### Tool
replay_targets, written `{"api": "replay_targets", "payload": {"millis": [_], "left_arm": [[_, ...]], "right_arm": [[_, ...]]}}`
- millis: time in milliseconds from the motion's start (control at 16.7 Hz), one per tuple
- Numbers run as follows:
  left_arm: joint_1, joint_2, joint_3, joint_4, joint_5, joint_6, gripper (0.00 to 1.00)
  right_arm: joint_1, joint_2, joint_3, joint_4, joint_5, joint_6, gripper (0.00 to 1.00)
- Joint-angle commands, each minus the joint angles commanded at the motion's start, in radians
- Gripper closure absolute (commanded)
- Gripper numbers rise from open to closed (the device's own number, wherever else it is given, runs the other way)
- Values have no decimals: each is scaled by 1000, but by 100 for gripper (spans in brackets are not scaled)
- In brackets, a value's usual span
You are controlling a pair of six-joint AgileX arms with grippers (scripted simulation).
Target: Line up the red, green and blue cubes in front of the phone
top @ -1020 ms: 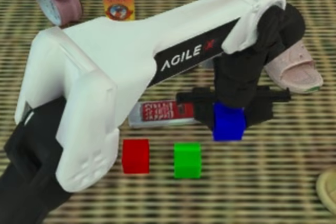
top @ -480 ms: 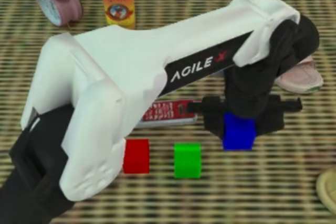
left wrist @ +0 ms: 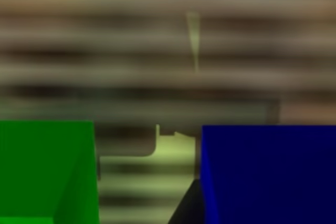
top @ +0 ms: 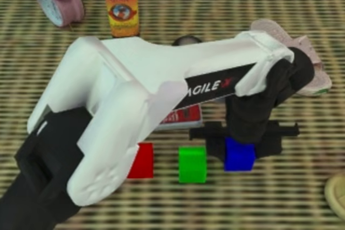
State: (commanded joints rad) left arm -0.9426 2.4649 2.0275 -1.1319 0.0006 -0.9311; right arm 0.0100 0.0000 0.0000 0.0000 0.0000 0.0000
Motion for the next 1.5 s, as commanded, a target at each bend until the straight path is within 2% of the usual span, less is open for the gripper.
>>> {"api": "replay_targets", "payload": {"millis": [120,900,1500], "left_arm": [[0,0,0,0,0,0,100],[0,0,0,0,0,0,2],[0,0,4,-3,0,0,0]], "right_arm": [[0,0,0,0,0,0,0],[0,0,0,0,0,0,0],[0,0,0,0,0,0,0]]}}
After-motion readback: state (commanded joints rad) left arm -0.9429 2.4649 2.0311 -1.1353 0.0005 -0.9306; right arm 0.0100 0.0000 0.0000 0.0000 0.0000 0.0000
